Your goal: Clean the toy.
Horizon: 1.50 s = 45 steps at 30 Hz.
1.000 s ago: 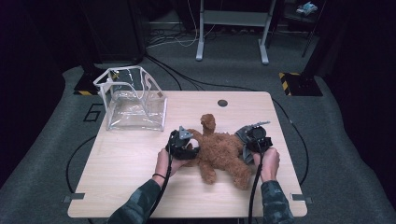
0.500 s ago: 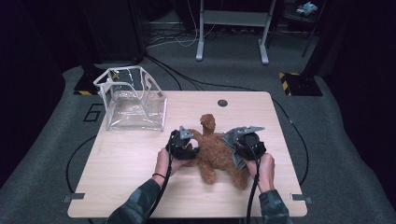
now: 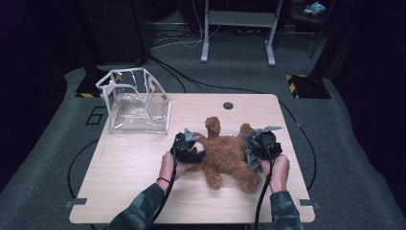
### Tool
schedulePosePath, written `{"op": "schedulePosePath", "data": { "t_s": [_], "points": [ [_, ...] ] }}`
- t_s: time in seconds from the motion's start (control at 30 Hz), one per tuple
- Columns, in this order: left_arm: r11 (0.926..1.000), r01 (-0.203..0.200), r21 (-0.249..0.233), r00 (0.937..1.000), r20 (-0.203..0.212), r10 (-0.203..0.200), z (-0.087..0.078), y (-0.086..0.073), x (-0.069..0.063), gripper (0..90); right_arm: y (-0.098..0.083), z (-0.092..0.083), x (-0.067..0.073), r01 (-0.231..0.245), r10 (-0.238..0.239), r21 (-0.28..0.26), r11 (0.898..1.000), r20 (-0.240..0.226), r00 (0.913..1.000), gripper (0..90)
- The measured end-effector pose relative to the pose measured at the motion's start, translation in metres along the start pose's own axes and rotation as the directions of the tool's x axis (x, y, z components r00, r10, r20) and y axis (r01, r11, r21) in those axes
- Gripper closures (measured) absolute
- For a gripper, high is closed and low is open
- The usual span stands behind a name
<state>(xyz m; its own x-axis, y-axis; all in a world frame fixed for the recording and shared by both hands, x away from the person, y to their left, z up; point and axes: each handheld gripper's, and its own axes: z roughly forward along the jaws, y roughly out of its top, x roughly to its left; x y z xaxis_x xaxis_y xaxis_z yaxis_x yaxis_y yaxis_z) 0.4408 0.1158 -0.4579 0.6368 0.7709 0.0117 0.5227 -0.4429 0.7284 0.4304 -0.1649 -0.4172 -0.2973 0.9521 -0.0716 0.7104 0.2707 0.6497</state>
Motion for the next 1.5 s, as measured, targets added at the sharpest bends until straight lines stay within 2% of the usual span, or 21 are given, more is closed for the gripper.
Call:
{"op": "schedulePosePath", "data": {
  "t_s": [0.03, 0.1, 0.2, 0.27, 0.37, 0.47, 0.5, 0.57, 0.63, 0.67, 0.77, 0.87, 1.03, 1.07, 1.17, 1.23, 1.27, 1.33, 1.37, 1.4, 1.5],
  "points": [
    [1.0000, 0.006, 0.000, 1.0000, -0.005, -0.006, 0.000, 0.001, 0.000, 36.6, 0.005, -0.006, 0.005, 0.014, -0.014, -0.013, 1.000, -0.004, 0.9999, 77.8],
    [0.9998, 0.018, 0.005, 0.9998, -0.011, -0.018, 0.001, 0.003, -0.001, 35.6, 0.017, -0.017, 0.018, 0.047, -0.049, -0.040, 0.998, -0.047, 0.9977, 77.6],
    [0.9997, 0.022, 0.011, 0.9997, -0.015, -0.021, 0.001, 0.005, -0.002, 35.1, 0.032, -0.021, 0.038, 0.077, -0.085, -0.068, 0.995, -0.113, 0.9900, 77.4],
    [0.9997, 0.022, 0.013, 0.9996, -0.017, -0.022, 0.001, 0.006, -0.002, 34.8, 0.038, -0.018, 0.054, 0.095, -0.106, -0.079, 0.992, -0.151, 0.9828, 77.3],
    [0.9995, 0.025, 0.018, 0.9996, -0.015, -0.025, 0.002, 0.007, -0.002, 34.6, 0.045, -0.007, 0.079, 0.127, -0.142, -0.081, 0.989, -0.214, 0.9665, 76.9],
    [0.9994, 0.033, 0.007, 0.9994, -0.014, -0.033, 0.002, 0.006, -0.001, 34.5, 0.048, 0.009, 0.096, 0.151, -0.159, -0.052, 0.987, -0.241, 0.9574, 76.7],
    [0.9994, 0.033, 0.007, 0.9994, -0.014, -0.033, 0.002, 0.006, -0.001, 34.5, 0.047, 0.015, 0.099, 0.152, -0.155, -0.031, 0.988, -0.234, 0.9598, 76.9],
    [0.9994, 0.035, 0.002, 0.9994, -0.007, -0.035, 0.003, 0.004, 0.000, 34.5, 0.044, 0.025, 0.100, 0.166, -0.165, -0.015, 0.986, -0.211, 0.9634, 77.8],
    [0.9997, 0.025, -0.002, 0.9997, 0.000, -0.025, 0.003, 0.003, 0.001, 34.4, 0.040, 0.028, 0.093, 0.152, -0.152, -0.015, 0.988, -0.218, 0.9641, 78.8],
    [0.9999, 0.013, 0.005, 0.9999, 0.004, -0.013, 0.002, 0.003, 0.001, 34.4, 0.038, 0.028, 0.090, 0.151, -0.151, -0.017, 0.988, -0.217, 0.9645, 79.0],
    [0.9998, 0.021, -0.004, 0.9998, 0.006, -0.021, 0.002, 0.002, 0.000, 34.4, 0.031, 0.025, 0.084, 0.167, -0.167, -0.017, 0.986, -0.196, 0.9663, 79.4],
    [0.9999, 0.011, -0.001, 0.9998, 0.019, -0.011, 0.001, 0.001, 0.002, 34.5, 0.027, 0.021, 0.077, 0.161, -0.161, -0.014, 0.987, -0.162, 0.9735, 79.9],
    [0.9999, 0.012, 0.000, 0.9998, 0.014, -0.012, 0.001, 0.001, 0.002, 34.6, 0.018, 0.016, 0.056, 0.130, -0.130, -0.003, 0.992, -0.076, 0.9886, 80.0],
    [0.9999, 0.016, -0.005, 0.9998, 0.015, -0.016, 0.002, 0.001, 0.002, 34.6, 0.016, 0.016, 0.051, 0.111, -0.111, -0.004, 0.994, -0.086, 0.9901, 80.0],
    [0.9994, 0.033, -0.009, 0.9994, 0.009, -0.033, 0.003, 0.002, 0.001, 34.6, 0.010, 0.017, 0.045, 0.109, -0.109, 0.013, 0.994, -0.040, 0.9933, 80.0],
    [0.9992, 0.039, -0.007, 0.9992, 0.001, -0.039, 0.004, 0.003, 0.001, 34.7, 0.011, 0.017, 0.041, 0.102, -0.101, 0.022, 0.995, -0.039, 0.9941, 79.8],
    [0.9996, 0.029, 0.007, 0.9996, 0.000, -0.029, 0.004, 0.004, 0.002, 34.8, 0.013, 0.015, 0.039, 0.090, -0.090, 0.015, 0.996, -0.049, 0.9948, 79.5],
    [0.9989, 0.048, -0.003, 0.9989, -0.002, -0.048, 0.005, 0.003, 0.002, 34.8, 0.020, 0.004, 0.043, 0.084, -0.086, -0.032, 0.996, -0.051, 0.9950, 79.3],
    [0.9993, 0.037, 0.007, 0.9993, 0.001, -0.037, 0.005, 0.004, 0.003, 34.9, 0.024, -0.003, 0.050, 0.076, -0.080, -0.052, 0.996, -0.079, 0.9937, 79.2],
    [0.9992, 0.040, 0.004, 0.9992, -0.002, -0.040, 0.005, 0.004, 0.003, 34.8, 0.027, -0.009, 0.057, 0.078, -0.087, -0.075, 0.994, -0.123, 0.9886, 79.2],
    [0.9990, 0.045, 0.005, 0.9990, -0.002, -0.045, 0.005, 0.004, 0.002, 34.9, 0.032, -0.011, 0.091, 0.162, -0.176, -0.092, 0.983, -0.178, 0.9682, 79.1]
  ]
}}
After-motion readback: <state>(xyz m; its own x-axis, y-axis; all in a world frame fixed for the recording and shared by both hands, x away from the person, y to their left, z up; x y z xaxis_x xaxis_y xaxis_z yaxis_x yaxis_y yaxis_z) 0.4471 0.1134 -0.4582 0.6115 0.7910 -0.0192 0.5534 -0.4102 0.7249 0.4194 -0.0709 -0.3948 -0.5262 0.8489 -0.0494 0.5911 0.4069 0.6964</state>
